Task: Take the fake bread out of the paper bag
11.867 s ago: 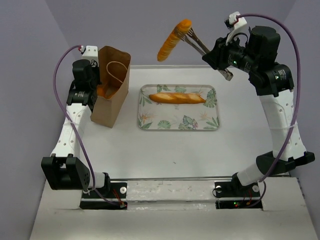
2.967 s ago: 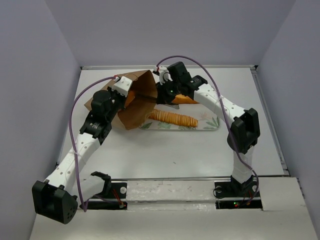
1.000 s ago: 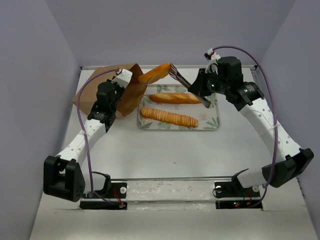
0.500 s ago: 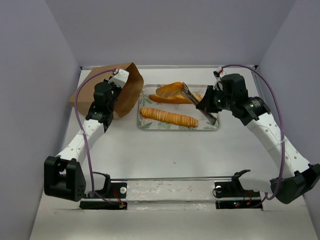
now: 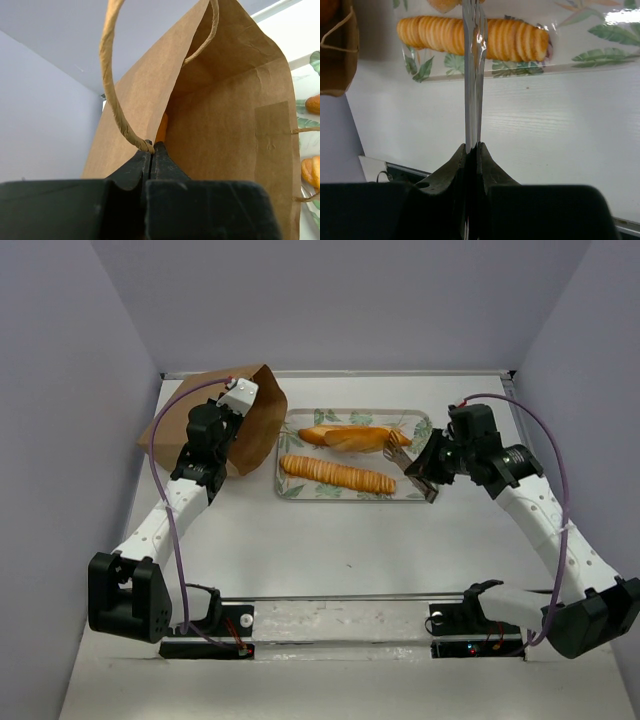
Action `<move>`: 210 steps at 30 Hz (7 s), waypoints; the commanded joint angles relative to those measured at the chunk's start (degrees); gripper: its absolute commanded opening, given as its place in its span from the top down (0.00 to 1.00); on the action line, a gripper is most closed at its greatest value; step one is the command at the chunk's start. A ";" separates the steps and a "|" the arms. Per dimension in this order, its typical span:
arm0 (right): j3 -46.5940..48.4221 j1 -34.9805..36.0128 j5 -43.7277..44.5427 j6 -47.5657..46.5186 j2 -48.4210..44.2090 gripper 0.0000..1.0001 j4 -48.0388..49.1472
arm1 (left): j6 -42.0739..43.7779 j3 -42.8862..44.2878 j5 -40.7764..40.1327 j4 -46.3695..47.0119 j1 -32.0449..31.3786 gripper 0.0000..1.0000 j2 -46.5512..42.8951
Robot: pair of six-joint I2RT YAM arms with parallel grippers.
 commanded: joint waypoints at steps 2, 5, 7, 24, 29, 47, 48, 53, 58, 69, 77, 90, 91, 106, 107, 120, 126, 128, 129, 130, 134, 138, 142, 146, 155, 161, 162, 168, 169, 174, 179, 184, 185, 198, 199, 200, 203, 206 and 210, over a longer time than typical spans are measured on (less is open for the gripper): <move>2.21 -5.03 2.33 4.76 -1.79 0.99 -5.67 | -0.99 0.08 0.94 3.85 0.32 1.00 -1.59; 4.15 -5.65 1.55 5.82 -2.58 0.99 -7.97 | -1.17 0.08 1.11 3.93 0.32 1.00 -1.33; 3.81 -5.66 0.14 6.70 -2.76 0.99 -8.76 | -1.43 0.08 1.20 3.93 0.32 1.00 -1.15; -5.95 -12.06 0.75 5.21 1.45 0.85 -3.67 | -3.19 -0.18 1.82 4.02 0.32 1.00 -0.97; -3.49 -13.39 2.68 2.66 2.60 0.79 -5.16 | -2.93 0.52 1.20 3.49 0.32 1.00 -0.80; 1.87 -15.06 5.32 -0.15 2.43 0.77 -10.09 | -2.66 2.28 2.52 3.14 0.32 1.00 -0.09; 3.44 -15.06 4.97 -1.29 2.69 0.77 -9.65 | -2.66 2.37 3.39 2.97 0.32 1.00 -0.27; 12.23 -15.06 -2.05 -7.00 6.46 0.82 -4.57 | -2.57 1.67 9.18 2.18 0.32 1.00 -2.46; 19.61 -10.25 -10.74 -8.07 11.65 0.86 5.98 | -1.96 0.70 10.34 0.95 0.32 1.00 -3.43; 20.86 5.41 -26.31 -10.35 25.62 0.87 28.31 | -0.64 0.61 11.66 -3.27 0.32 1.00 -6.33; 22.52 7.79 -29.75 -8.33 33.70 0.88 37.99 | -1.61 1.84 9.12 -5.38 0.14 1.00 -5.63; 37.71 14.20 -24.65 -14.22 50.58 0.88 33.08 | 0.85 1.93 7.17 -6.09 -0.82 1.00 -6.60; 38.86 14.82 -24.22 -15.09 51.55 0.87 32.64 | 1.29 1.67 7.27 -6.17 -1.00 1.00 -6.77; 42.04 14.04 -20.78 7.36 61.66 0.73 34.21 | -0.99 -3.70 15.35 -6.53 -1.26 1.00 -11.87; 42.13 13.51 -21.39 9.23 62.10 0.72 35.26 | -1.17 -3.78 15.53 -6.53 -1.26 1.00 -11.61; 41.51 12.45 -24.21 21.55 65.44 0.60 43.17 | -0.64 -6.33 17.64 -4.07 -1.53 1.00 -11.26; 43.62 12.45 -26.23 26.29 68.69 0.59 46.60 | -1.25 -6.25 18.51 -3.45 -1.70 1.00 -10.29; 44.23 12.45 -26.49 27.09 69.66 0.59 46.61 | -1.17 -6.33 18.78 -2.75 -1.88 1.00 -9.94; 44.41 12.45 -26.50 27.44 69.93 0.59 46.61 | -0.99 -6.42 18.95 -2.31 -1.88 1.00 -9.76; 44.41 12.45 -26.67 28.31 70.19 0.59 46.69 | -0.56 -6.59 19.22 -1.96 -1.88 1.00 -9.68; 46.08 12.45 -27.99 30.78 72.03 0.59 50.21 | 1.64 -7.30 22.37 0.32 -1.88 1.00 -8.97; 46.44 12.98 -29.92 33.85 72.83 0.57 54.41 | 2.79 -7.74 25.71 0.77 -1.88 1.00 -9.32; 46.34 12.98 -30.01 33.94 71.78 0.57 55.13 | 3.49 -8.53 27.04 0.42 -1.70 1.00 -10.64; 46.78 12.98 -30.36 35.53 72.04 0.57 56.01 | 3.32 -9.06 28.09 0.41 -1.44 1.00 -12.05; 46.17 12.98 -30.01 37.98 73.27 0.56 57.24 | 1.64 -7.47 30.11 0.33 -1.26 1.00 -11.78; 45.30 12.98 -31.77 40.98 72.48 0.56 60.67 | 0.77 -8.00 30.83 1.99 -1.00 1.00 -11.26; 43.81 12.98 -30.99 40.45 70.39 0.56 60.76 | 0.07 -7.83 29.52 2.26 -0.48 1.00 -11.00; 36.08 12.98 -31.15 38.78 67.38 0.56 61.37 | 0.76 -6.86 30.37 1.92 2.25 1.00 -9.67; 35.37 12.98 -30.98 37.47 67.03 0.56 61.28 | 1.90 -6.69 31.08 1.48 2.51 1.00 -9.76; 30.97 12.98 -29.57 35.26 63.96 0.56 61.46 | 0.69 -6.77 36.79 0.33 4.53 1.00 -10.55; 26.32 13.51 -29.04 39.63 61.49 0.55 68.56 | -4.95 -6.94 39.96 0.33 6.56 1.00 -10.11; 19.19 13.51 -28.17 42.21 58.16 0.54 75.70 | -5.64 -7.56 38.90 0.68 7.08 1.00 -9.85; 19.19 13.51 -28.34 41.77 58.15 0.54 75.61 | -6.08 -7.56 39.25 0.86 7.26 1.00 -9.85; 23.22 14.56 -24.83 42.82 60.87 0.53 75.52 | -7.14 -7.30 44.44 0.16 7.17 1.00 -10.28; 24.10 15.08 -24.83 43.00 61.92 0.53 75.70 | -7.32 -7.56 45.31 0.15 7.09 1.00 -10.38; 25.50 15.09 -25.00 43.08 62.36 0.53 75.61 | -7.58 -7.82 45.58 0.15 7.00 1.00 -10.64; 26.39 15.09 -24.48 43.09 63.42 0.53 75.26 | -7.50 -7.91 46.20 0.42 6.91 1.00 -10.55; 28.94 15.09 -25.35 42.82 65.35 0.53 74.65 | -8.19 -7.65 47.52 1.47 6.91 1.00 -9.85; 30.70 15.61 -24.83 41.16 66.41 0.53 71.84 | -9.87 -7.12 47.43 3.66 6.91 1.00 -8.10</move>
